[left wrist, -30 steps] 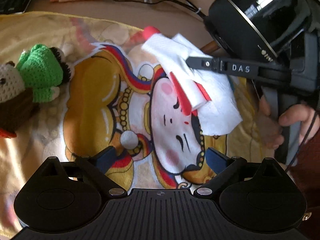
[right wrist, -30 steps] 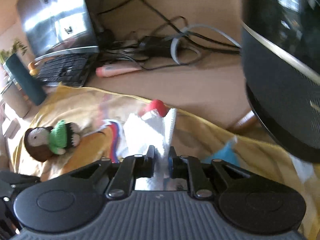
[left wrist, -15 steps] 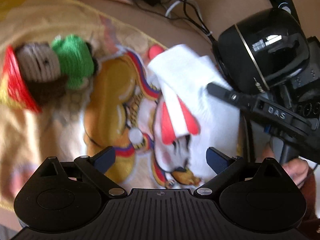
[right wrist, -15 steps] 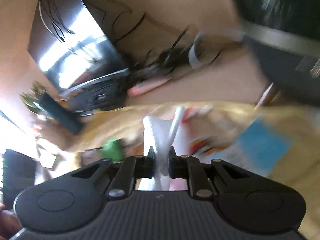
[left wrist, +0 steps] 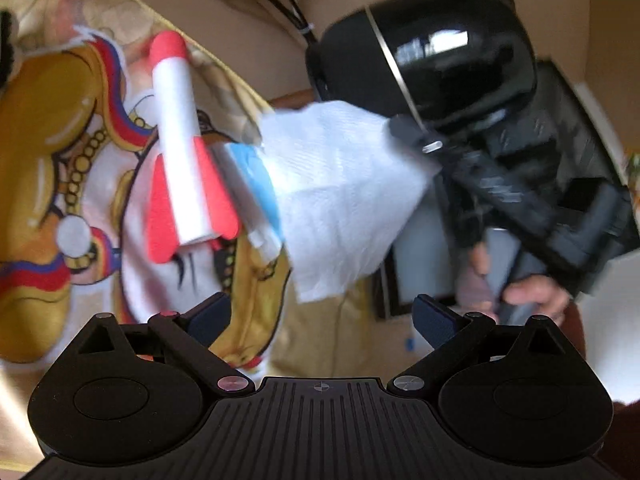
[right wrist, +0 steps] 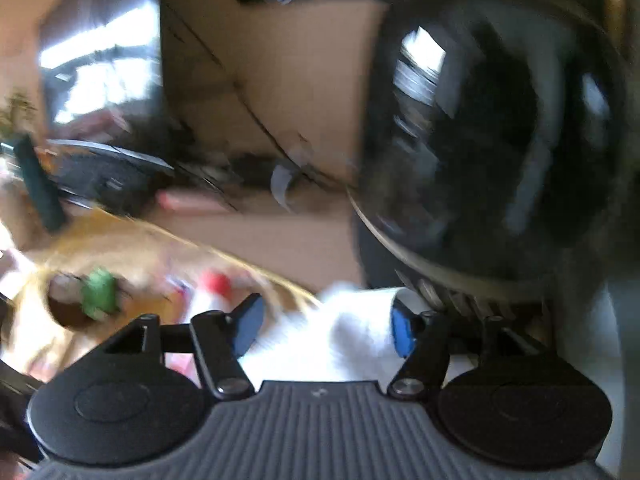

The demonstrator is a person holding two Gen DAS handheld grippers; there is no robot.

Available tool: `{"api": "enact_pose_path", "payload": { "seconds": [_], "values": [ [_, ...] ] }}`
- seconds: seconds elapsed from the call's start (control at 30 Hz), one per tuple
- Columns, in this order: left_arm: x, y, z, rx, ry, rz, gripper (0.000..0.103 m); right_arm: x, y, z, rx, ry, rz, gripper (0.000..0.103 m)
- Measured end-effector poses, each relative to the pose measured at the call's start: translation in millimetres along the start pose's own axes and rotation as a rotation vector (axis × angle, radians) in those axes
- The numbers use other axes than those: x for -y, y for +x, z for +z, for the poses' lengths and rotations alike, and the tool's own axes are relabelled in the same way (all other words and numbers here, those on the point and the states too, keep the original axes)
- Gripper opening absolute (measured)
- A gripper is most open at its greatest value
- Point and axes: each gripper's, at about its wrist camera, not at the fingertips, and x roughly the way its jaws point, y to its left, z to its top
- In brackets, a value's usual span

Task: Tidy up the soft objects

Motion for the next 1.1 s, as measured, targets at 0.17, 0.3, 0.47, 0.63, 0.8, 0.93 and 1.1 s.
{"api": "enact_pose_path", "payload": {
  "seconds": [0.17, 0.3, 0.47, 0.63, 0.8, 0.93, 1.1],
  "values": [
    [-10, 14, -2, 0.078, -0.093, -0.003, 0.1, -20, 73, 31, -0.146, -0.025, 0.188, 0.068],
    [-19, 17, -6, 0.148, -0.15, -0.019, 0.101, -32, 143, 35, -0.327, -0.073, 0.239, 0.066],
    [-31, 15, -14, 0.187, -0.177, -0.018, 0.102, -49, 180, 22, -0.402, -0.142, 0.23, 0.062],
    [-43, 16, -14, 0.211, -0.196, -0.025, 0.102, -51, 191, 18, -0.415, -0.059, 0.236, 0.036],
    [-45, -6, -10, 0.23, -0.157, -0.029, 0.102, 3, 167, 9, -0.417, 0.454, 0.326, 0.026],
    [-44, -53, 6, 0.303, -0.077, 0.03, 0.102, 15, 138, -21, -0.378, 0.696, 0.38, 0.024],
    [-49, -88, 28, 0.265, -0.061, 0.138, 0.103, -2, 108, -50, -0.321, 0.666, 0.306, 0.024]
  ]
}}
